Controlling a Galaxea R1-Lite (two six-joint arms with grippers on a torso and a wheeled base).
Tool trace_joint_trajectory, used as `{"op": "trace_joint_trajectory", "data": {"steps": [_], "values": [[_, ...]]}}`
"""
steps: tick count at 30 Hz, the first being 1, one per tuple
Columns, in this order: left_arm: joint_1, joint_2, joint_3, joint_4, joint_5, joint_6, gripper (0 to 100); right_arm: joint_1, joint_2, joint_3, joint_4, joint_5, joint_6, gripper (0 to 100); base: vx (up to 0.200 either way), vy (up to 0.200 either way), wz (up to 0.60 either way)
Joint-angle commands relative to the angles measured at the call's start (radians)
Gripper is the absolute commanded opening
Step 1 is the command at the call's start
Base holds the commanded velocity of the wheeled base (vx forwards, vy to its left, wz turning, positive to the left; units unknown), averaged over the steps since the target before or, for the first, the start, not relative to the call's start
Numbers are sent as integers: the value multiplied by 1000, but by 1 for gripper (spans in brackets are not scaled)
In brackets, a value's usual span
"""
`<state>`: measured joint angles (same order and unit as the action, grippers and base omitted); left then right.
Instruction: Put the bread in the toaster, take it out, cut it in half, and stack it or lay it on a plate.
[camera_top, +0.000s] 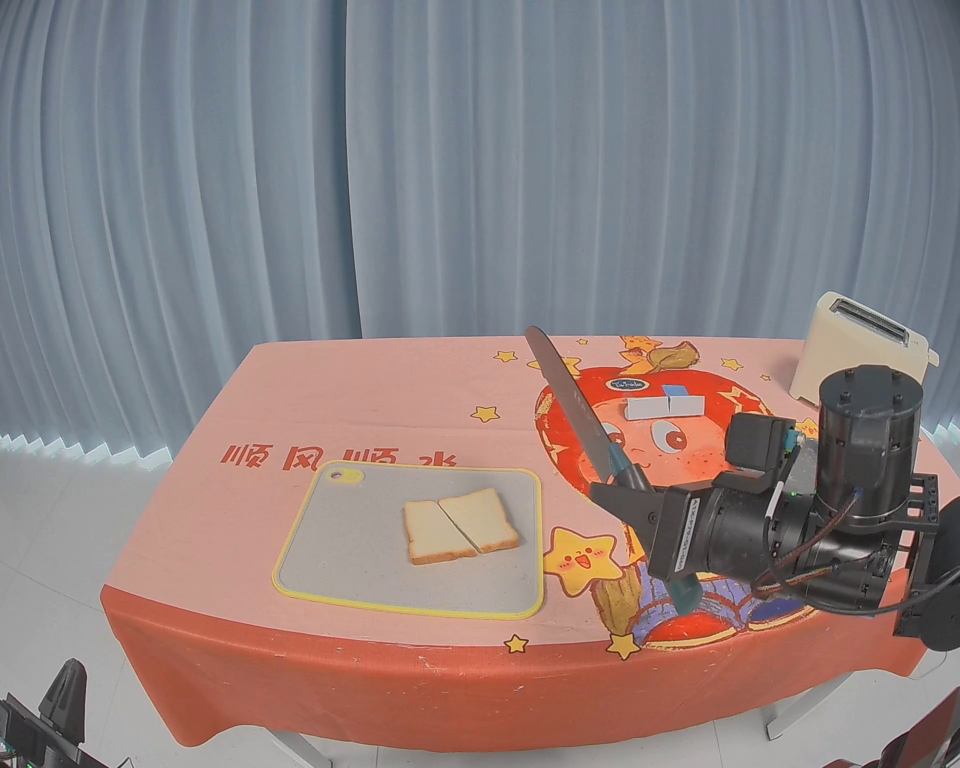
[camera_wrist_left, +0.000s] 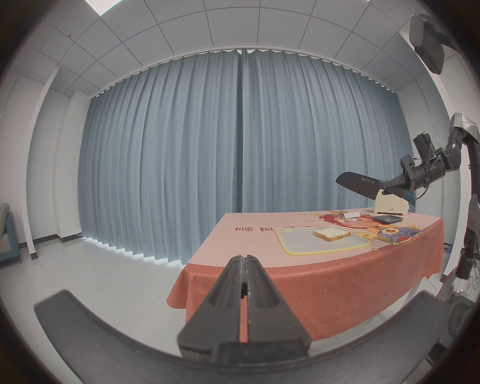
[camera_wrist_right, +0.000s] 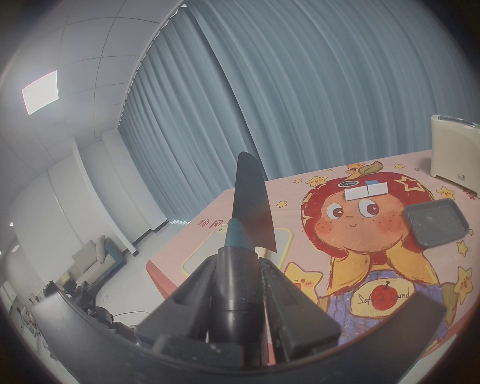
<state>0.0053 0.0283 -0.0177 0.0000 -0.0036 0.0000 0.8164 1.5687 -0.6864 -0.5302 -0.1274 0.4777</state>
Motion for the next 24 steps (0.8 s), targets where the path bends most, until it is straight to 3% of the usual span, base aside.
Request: {"op": "trace_joint_trajectory", "data": {"steps": [1,16,24], "values": [[1,2,18,0,-1,0,0,15,10,-1,-1,-1,6,0,0,0,0],[1,2,18,0,-1,0,0,18,10,18,-4,-3,29,0,0,0,0],[1,2,18,0,-1,0,0,14,17,56,-159,-8,45,0,0,0,0]]}}
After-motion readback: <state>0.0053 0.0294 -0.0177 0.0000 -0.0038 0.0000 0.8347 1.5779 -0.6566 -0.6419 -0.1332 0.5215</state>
